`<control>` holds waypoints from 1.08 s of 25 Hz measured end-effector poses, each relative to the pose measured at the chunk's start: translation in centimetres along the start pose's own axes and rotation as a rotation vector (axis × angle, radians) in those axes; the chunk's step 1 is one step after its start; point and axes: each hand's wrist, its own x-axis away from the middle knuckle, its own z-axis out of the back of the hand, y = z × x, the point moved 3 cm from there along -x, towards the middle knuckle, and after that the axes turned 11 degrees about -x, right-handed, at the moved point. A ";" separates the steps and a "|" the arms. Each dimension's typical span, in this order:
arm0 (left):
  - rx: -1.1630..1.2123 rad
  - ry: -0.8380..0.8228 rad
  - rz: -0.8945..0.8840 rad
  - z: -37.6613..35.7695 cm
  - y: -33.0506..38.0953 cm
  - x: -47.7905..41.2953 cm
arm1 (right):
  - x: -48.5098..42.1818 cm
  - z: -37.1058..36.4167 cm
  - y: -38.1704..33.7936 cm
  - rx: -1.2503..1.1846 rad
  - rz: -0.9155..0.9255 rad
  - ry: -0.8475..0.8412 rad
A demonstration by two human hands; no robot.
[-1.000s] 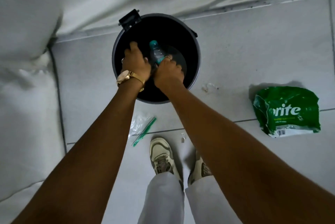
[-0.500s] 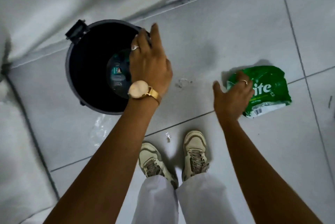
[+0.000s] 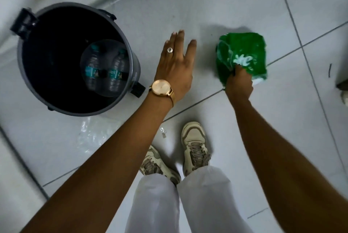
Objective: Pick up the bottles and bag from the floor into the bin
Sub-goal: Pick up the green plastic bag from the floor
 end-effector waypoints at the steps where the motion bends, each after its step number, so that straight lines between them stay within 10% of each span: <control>1: 0.029 0.012 0.005 1.6 -0.1 0.4 | 1.7 1.2 -2.3 0.009 0.096 0.023; 5: 0.045 0.221 0.061 10.7 -2.4 3.3 | 10.7 7.9 -12.1 -0.027 0.774 0.145; 12: -0.057 0.554 0.375 17.6 -10.4 17.2 | 22.2 9.4 -22.6 0.033 1.263 -0.181; 18: 0.010 0.034 0.724 7.5 -15.4 16.3 | 21.8 -4.4 -21.7 0.615 1.073 -0.487; 23: 0.133 -0.447 0.657 -0.7 -17.6 11.1 | 17.5 -13.8 -21.1 0.965 0.944 -0.730; 27: 0.543 -0.241 0.589 0.4 -19.7 11.9 | 16.0 -14.9 -23.0 1.112 0.860 -0.731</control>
